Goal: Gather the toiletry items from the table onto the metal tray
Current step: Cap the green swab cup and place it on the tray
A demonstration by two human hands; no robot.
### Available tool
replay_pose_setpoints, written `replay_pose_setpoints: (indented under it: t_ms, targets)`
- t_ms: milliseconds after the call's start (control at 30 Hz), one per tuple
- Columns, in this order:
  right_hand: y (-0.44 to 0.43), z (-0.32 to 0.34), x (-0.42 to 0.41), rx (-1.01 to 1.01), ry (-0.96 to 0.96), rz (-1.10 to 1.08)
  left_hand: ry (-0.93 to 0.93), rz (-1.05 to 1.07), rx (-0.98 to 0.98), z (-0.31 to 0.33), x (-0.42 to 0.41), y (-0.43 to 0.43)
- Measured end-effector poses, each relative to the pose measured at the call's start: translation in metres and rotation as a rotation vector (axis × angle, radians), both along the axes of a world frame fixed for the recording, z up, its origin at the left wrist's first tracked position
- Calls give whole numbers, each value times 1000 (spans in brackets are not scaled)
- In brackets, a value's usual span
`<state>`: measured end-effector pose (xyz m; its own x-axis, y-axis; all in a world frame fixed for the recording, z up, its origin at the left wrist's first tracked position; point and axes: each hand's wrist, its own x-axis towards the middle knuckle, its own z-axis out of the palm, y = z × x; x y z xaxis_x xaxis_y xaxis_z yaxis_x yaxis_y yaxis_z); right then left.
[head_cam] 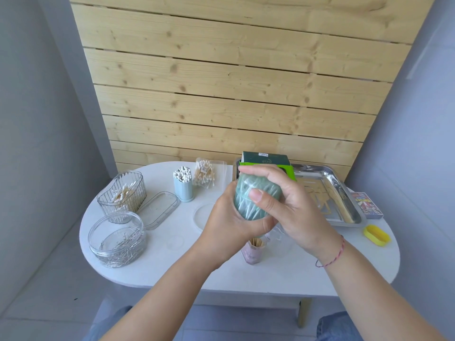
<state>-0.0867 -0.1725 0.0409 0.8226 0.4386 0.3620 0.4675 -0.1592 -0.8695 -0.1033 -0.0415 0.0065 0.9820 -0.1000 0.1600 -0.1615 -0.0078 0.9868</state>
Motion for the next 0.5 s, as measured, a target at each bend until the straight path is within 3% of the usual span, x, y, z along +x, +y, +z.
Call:
replay_pose_setpoints:
  t_ms: [233, 333, 433, 500]
  targets:
    - [2, -5, -5, -43, -122, -139, -42, 23, 26, -1, 1, -10]
    - [0, -4, -7, -134, -116, -95, -31, 17, 18, -4, -1, -9]
    - [-16, 8, -1, -207, 54, -6, -69, -34, 35, 2, 6, -4]
    - [-30, 15, 6, -152, 217, -37, -96, -87, 58, 12, 15, -4]
